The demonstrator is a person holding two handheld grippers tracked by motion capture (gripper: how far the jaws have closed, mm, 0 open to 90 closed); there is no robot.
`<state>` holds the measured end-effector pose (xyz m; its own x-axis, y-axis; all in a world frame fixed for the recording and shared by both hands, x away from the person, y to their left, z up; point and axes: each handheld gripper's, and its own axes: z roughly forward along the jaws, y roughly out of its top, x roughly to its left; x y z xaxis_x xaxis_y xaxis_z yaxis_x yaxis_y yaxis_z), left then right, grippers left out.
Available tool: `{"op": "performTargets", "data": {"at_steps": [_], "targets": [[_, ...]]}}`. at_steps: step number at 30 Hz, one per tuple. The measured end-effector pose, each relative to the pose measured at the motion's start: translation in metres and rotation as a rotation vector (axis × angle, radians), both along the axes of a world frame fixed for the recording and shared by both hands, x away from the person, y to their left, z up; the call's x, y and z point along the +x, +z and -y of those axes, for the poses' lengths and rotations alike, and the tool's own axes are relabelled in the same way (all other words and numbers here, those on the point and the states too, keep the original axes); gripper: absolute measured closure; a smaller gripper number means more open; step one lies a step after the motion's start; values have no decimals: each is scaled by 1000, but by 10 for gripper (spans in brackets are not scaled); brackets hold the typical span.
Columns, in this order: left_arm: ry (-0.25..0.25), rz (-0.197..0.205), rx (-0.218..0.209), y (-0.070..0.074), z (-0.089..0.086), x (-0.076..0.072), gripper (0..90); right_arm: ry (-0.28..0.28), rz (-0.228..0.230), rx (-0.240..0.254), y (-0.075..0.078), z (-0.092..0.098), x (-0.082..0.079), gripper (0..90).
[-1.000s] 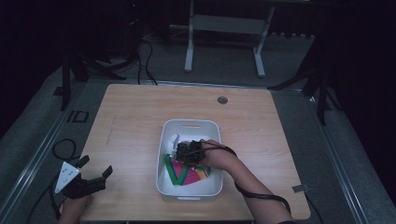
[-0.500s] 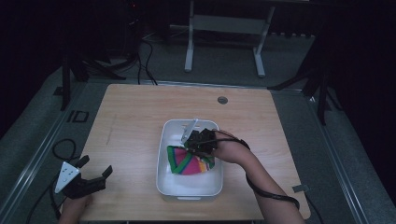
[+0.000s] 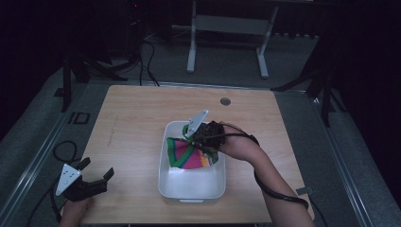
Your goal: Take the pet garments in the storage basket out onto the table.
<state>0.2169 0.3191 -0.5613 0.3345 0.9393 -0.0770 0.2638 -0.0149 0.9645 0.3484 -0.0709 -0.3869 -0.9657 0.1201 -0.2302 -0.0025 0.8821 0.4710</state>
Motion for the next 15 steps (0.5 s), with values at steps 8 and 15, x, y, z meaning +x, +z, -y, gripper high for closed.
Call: {"op": "performTargets", "data": {"at_steps": [8, 15], "targets": [[2, 1, 1, 0, 0, 0, 9, -9, 31, 40, 30, 11, 0, 832], [2, 0, 1, 0, 0, 0, 9, -40, 62, 50, 50, 30, 0, 832]]}}
